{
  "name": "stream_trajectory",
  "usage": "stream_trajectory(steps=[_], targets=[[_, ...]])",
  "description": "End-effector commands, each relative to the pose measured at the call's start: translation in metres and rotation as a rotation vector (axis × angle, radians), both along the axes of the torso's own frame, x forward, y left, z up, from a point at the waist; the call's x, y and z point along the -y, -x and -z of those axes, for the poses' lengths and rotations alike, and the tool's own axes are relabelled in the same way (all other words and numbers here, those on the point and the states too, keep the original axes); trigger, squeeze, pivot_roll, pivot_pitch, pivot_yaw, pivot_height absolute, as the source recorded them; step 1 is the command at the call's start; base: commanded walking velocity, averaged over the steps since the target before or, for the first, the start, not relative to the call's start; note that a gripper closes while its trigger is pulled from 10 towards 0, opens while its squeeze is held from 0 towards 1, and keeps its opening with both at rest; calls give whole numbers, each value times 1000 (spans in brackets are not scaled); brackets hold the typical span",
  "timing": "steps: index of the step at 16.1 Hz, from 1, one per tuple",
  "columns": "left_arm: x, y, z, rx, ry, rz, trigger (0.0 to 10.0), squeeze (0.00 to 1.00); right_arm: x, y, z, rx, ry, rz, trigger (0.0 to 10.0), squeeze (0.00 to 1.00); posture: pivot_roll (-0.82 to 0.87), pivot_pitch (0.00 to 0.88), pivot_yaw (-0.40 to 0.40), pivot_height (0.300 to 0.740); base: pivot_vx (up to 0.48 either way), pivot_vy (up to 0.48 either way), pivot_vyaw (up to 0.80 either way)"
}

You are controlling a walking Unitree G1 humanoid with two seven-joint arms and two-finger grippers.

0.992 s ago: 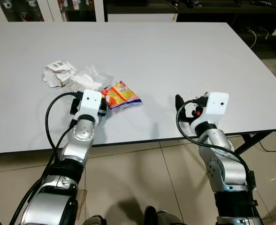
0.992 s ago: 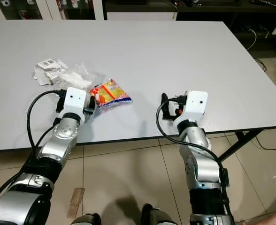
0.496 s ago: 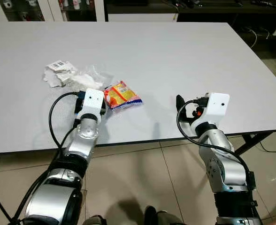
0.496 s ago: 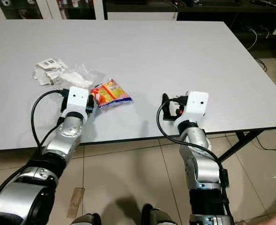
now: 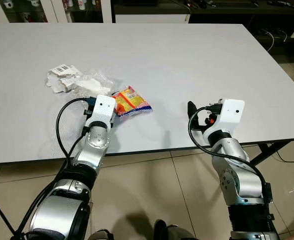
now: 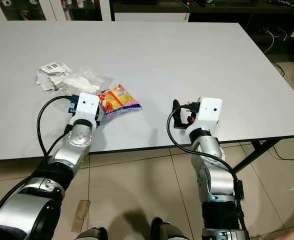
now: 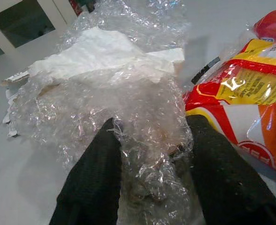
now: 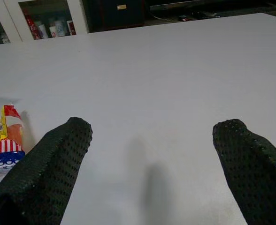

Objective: Picking trash to rubbish bin

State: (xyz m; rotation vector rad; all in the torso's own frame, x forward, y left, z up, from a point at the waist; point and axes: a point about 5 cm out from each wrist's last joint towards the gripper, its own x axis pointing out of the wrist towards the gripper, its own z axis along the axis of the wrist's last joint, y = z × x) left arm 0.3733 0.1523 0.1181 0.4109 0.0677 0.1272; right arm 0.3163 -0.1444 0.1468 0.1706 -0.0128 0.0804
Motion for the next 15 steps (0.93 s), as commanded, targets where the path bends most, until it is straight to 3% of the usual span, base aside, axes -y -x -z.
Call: stream_trajectory(steps=[1,9,10,11,12,13,15], targets=[[7,-3,-3,-9,-16,17,0,0,4,0,-1,3,-9,14,10000,0,-99,140,-56,740,0,0,0],[11,-1,-2,7,-20,27,0,0,4,0,0,-4,-9,9,10000,0,-95,139,-57,740,0,0,0],[10,-1,-7,49,-78,21,0,0,3,0,0,-5,-8,7,10000,0,-96,138,-57,740,0,0,0],[11,-2,-35,249,-246,15,0,0,3,0,1,-9,-5,7,10000,0,-94,137,-58,740,0,0,0],[9,-1,-62,389,-256,-37,6980,0,4,-1,2,-15,0,11,10000,0,-91,135,-57,740,0,0,0],[8,0,-76,463,-295,-50,10000,0,4,-1,2,-15,1,10,10000,0,-90,135,-57,740,0,0,0],[7,2,-95,548,-321,-56,10000,0,2,-1,3,-15,-1,7,10000,0,-87,134,-56,740,0,0,0]])
